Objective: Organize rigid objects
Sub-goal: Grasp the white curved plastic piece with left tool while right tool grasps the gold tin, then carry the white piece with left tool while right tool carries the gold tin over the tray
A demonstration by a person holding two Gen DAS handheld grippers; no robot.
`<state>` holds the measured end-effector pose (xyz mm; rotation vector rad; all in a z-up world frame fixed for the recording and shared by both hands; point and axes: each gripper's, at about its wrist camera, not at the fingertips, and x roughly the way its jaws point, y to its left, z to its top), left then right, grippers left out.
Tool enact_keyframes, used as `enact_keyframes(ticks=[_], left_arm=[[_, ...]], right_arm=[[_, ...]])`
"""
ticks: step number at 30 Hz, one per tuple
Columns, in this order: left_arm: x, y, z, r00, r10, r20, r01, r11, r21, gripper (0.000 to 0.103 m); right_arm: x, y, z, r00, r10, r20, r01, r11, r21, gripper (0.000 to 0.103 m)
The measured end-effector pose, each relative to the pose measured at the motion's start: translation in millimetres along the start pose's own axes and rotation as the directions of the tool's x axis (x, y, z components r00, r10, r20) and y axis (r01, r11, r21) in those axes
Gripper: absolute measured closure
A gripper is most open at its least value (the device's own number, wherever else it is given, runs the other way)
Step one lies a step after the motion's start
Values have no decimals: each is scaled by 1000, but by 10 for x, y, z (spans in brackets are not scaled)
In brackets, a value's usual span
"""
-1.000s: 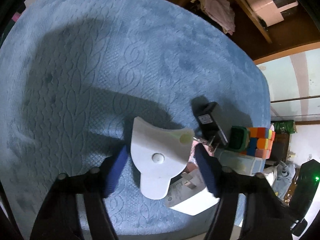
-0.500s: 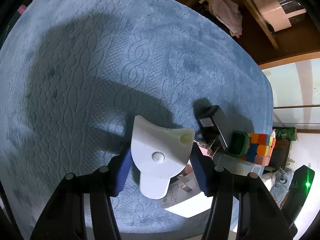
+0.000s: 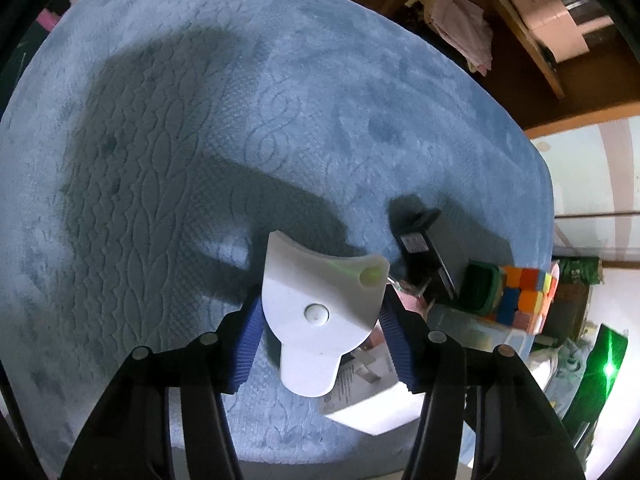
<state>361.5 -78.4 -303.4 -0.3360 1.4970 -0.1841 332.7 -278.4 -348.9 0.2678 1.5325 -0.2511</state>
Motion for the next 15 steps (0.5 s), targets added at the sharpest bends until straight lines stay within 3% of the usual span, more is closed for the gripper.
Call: enact_keyframes(ticks=[8, 15], left_arm=[[-240, -3, -121, 999, -1, 46, -1, 999, 37, 44], [-801, 8, -372, 995, -12, 104, 1, 995, 105, 44]], right_arm=[[-244, -35, -157, 998, 31, 57, -29, 999, -34, 48], [-642, -211, -396, 989, 93, 116, -89, 995, -42, 48]])
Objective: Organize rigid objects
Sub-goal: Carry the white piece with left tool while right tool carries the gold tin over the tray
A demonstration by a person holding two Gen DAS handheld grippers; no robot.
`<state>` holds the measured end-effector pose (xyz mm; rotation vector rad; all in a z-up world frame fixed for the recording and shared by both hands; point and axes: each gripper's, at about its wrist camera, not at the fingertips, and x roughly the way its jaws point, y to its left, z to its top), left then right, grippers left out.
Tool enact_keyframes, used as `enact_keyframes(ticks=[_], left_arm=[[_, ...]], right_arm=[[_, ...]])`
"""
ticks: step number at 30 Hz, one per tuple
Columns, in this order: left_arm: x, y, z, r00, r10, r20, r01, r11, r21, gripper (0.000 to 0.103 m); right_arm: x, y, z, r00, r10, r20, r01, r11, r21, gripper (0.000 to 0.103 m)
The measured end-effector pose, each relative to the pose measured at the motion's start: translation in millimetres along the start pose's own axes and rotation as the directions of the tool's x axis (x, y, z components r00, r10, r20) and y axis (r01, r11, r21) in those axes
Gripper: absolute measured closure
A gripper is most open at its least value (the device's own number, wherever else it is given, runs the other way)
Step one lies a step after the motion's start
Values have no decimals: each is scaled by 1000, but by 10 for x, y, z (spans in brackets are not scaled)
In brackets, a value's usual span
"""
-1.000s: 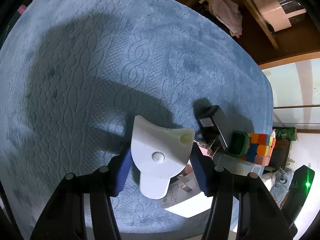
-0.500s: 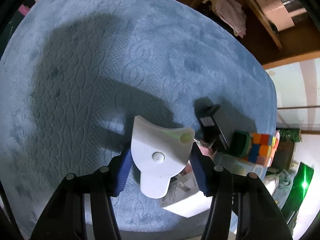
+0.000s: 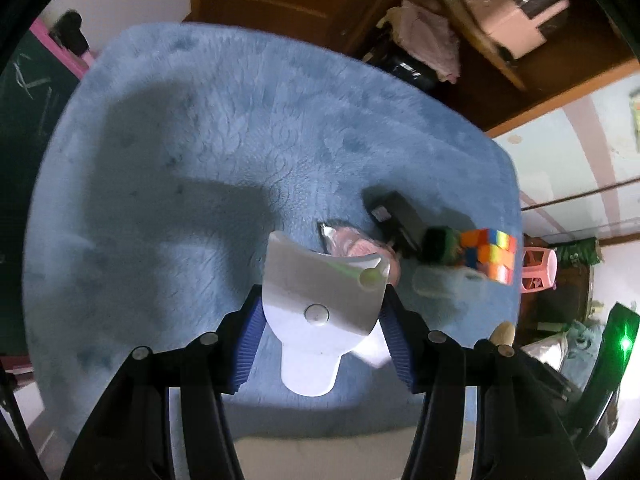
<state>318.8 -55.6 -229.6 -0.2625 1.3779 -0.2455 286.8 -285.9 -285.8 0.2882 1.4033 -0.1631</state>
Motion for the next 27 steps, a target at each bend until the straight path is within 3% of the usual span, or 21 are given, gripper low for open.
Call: enact_keyframes(ticks=[9, 16, 21, 27], left_arm=[[-937, -118, -568, 995, -2, 103, -11, 993, 120, 44], [-1529, -279, -1084, 979, -13, 203, -25, 983, 182, 44], [-1815, -371, -1477, 960, -14, 278, -47, 976, 213, 44], [-1888, -476, -1884, 937, 8, 350, -100, 964, 246, 44]], right_arm=[[-959, -139, -451, 987, 87, 136, -77, 994, -81, 48], [-1744, -87, -1102, 958, 174, 226, -133, 973, -186, 48], [-2019, -37, -1517, 940, 218, 261, -146, 952, -268, 48], [-2161, -40, -2011, 924, 242, 297, -135, 931, -340, 48]])
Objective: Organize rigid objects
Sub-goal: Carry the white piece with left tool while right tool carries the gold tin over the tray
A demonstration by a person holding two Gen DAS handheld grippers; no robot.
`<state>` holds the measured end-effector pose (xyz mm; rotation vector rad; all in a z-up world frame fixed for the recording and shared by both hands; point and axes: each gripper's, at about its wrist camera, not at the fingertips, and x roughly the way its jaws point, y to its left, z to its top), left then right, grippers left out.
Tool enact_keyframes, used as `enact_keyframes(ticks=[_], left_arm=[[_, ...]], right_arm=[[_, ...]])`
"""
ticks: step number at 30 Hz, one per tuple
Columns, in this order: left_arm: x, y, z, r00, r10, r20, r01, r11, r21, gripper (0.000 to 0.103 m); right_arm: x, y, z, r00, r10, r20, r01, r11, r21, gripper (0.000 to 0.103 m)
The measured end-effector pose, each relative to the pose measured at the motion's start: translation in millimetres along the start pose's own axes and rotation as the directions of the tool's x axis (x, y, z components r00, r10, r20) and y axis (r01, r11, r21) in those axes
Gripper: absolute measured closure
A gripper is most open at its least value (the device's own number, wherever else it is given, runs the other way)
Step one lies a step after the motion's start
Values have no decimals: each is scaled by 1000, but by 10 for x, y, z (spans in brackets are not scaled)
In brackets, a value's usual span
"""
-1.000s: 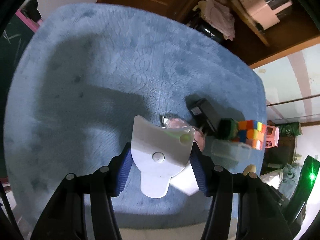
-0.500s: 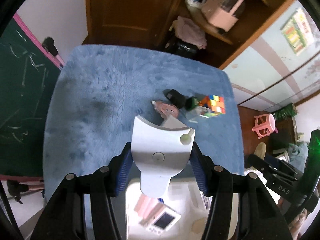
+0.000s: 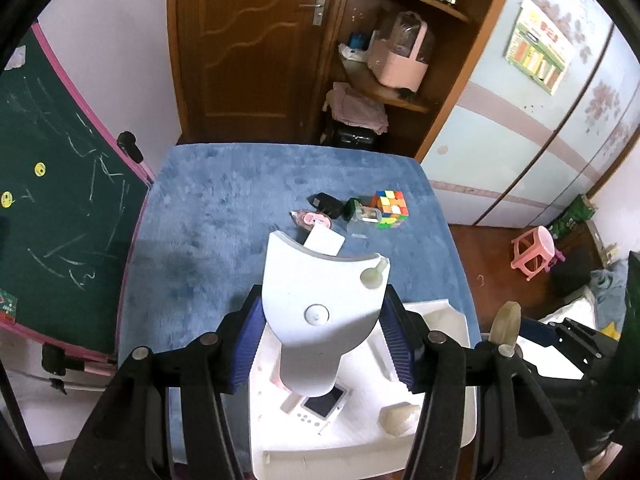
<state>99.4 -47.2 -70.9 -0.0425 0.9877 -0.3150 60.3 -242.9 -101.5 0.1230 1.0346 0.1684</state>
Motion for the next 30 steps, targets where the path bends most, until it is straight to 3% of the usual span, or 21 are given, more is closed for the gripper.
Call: enact_keyframes(ticks=[6, 14, 20, 30], left_arm=[[6, -143, -337, 1000, 28, 13, -28, 999, 19, 44], [314, -285, -778, 997, 69, -47, -67, 997, 45, 44], [640, -335, -1029, 992, 68, -104, -63, 997, 47, 44], [1200, -309, -1277, 979, 41, -198, -36, 999, 26, 44]], right_arm=[[-112, 59, -361, 1000, -9, 26, 10, 999, -33, 48], [92, 75, -807, 999, -53, 9, 54, 997, -52, 48], [478, 41, -1153, 995, -79, -57, 76, 996, -51, 48], [945, -12, -1409, 987, -12, -160, 10, 1000, -11, 48]])
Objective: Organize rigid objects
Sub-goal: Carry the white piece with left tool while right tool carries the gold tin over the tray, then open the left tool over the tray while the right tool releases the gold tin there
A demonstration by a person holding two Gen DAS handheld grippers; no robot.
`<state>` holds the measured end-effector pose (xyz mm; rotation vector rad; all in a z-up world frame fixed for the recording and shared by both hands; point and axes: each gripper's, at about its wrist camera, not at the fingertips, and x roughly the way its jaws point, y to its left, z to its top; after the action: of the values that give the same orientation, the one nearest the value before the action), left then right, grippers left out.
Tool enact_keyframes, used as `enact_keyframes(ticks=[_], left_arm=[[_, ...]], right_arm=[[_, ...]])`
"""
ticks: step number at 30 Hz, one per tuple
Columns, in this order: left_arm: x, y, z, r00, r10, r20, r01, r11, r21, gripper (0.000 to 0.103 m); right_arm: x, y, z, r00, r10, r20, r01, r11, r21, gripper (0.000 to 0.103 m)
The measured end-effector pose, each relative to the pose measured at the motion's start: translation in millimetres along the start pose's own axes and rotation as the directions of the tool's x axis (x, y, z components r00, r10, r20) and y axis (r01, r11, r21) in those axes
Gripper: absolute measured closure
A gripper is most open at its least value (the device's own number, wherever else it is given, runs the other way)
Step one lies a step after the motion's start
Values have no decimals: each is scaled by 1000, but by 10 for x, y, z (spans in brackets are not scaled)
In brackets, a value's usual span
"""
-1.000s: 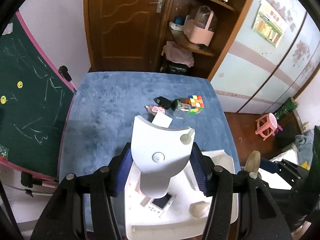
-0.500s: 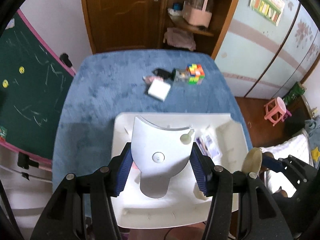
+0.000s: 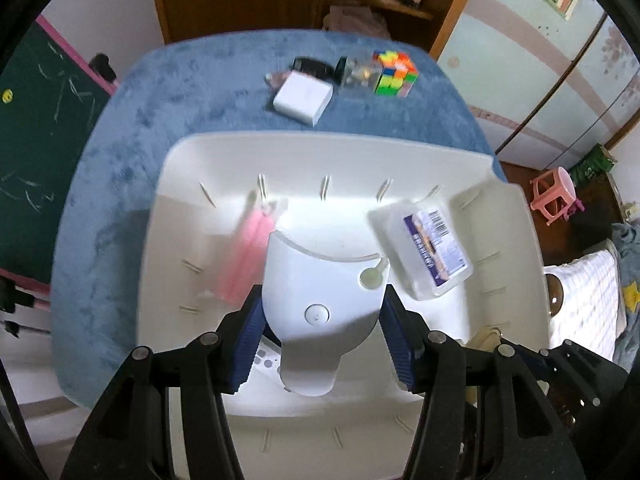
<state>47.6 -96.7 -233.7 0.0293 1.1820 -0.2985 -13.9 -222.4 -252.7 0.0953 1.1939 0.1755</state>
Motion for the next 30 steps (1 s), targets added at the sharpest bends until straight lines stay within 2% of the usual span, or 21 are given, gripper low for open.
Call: enact_keyframes(ticks=[10, 12, 14, 16, 18, 19, 30], left_arm=[[213, -30, -111, 998, -40, -51, 41, 999, 17, 43], [223, -44, -110, 998, -30, -56, 32, 999, 27, 43], [224, -61, -105, 999, -9, -49, 11, 999, 37, 43], [222, -62, -96, 999, -7, -53, 9, 999, 37, 38], [191, -53, -76, 999, -1, -43, 2, 999, 34, 25], [174, -49, -67, 999, 4, -37, -3, 999, 33, 23], [-160, -82, 49, 999, 41, 31, -43, 997, 60, 21]], right_arm=[[203, -45, -52, 997, 62, -49, -60, 997, 39, 47], [212, -51, -55, 996, 75, -56, -72, 996, 48, 47], [208, -65, -70, 994, 89, -55, -86, 994, 62, 39], [171, -76, -59, 994, 99, -37, -96, 993, 68, 35], [125, -68, -49, 995, 101, -18, -100, 993, 65, 31], [105, -65, -46, 994, 104, -12, -103, 993, 64, 30], [-136, -66, 11, 992, 116, 39, -118, 991, 55, 30]])
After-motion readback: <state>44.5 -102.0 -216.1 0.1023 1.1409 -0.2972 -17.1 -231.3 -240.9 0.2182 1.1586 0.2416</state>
